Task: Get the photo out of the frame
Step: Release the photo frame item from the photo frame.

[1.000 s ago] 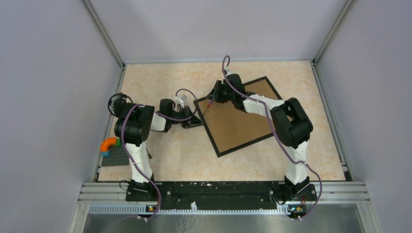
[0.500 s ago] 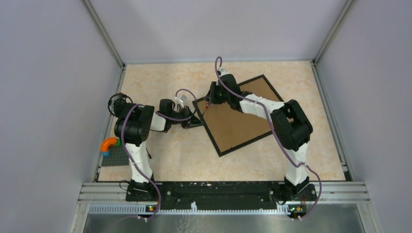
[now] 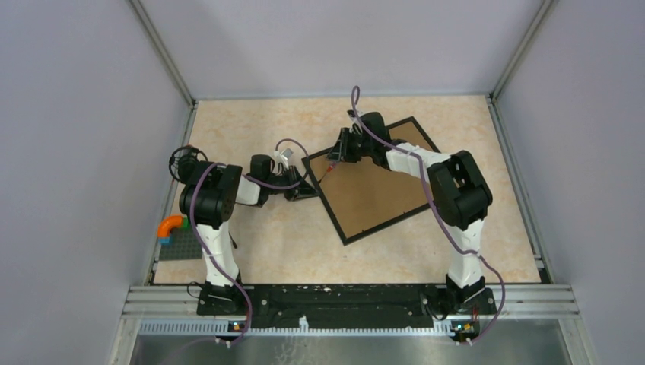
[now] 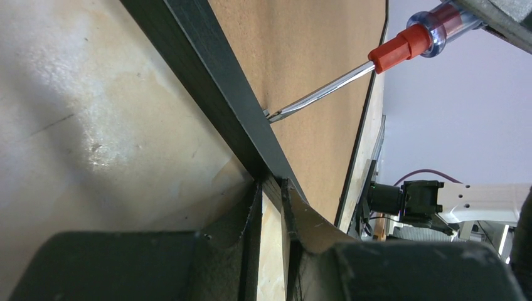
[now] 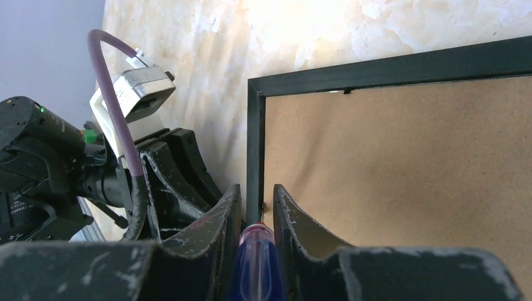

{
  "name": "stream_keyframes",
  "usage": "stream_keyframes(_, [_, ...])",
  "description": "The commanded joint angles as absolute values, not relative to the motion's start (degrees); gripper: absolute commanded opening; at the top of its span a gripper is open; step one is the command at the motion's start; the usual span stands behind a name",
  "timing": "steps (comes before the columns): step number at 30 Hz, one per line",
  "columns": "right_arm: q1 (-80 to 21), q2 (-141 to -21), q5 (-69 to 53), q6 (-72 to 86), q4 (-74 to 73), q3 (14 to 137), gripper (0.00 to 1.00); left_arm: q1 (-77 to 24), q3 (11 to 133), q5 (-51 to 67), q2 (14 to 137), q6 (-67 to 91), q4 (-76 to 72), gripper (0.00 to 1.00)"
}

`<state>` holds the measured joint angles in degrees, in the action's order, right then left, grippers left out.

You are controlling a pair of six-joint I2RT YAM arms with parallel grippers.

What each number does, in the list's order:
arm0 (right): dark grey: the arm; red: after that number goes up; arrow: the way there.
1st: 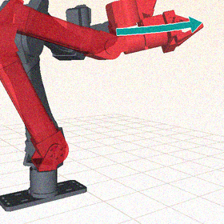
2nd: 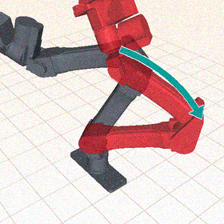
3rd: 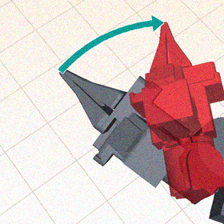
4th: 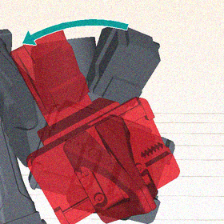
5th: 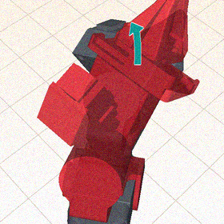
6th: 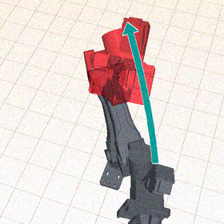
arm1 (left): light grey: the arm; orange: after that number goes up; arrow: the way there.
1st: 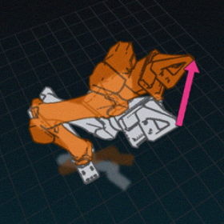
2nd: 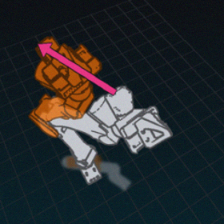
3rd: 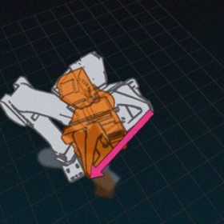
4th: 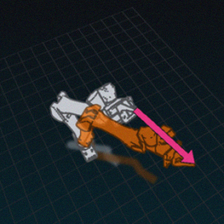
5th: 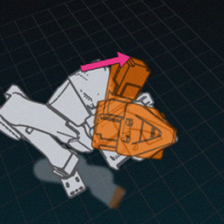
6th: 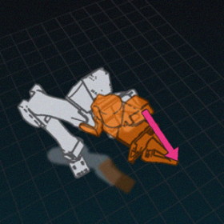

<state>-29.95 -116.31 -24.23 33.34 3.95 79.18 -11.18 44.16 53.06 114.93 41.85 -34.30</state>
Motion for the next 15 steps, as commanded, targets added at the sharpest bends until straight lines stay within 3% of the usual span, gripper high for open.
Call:
stream_keyframes(1, [-29.29, -117.51, -29.19, 35.07, 7.71, 79.15, 0.0, -12.22, 43.15, 40.77, 119.15, 36.13, -27.52, 0.2])
stream_keyframes(15, [-24.3, -120.05, -30.99, 35.5, 11.82, 79.71, 0.0, -12.22, 43.07, 41.31, 119.39, 36.17, -27.99, 0.2])
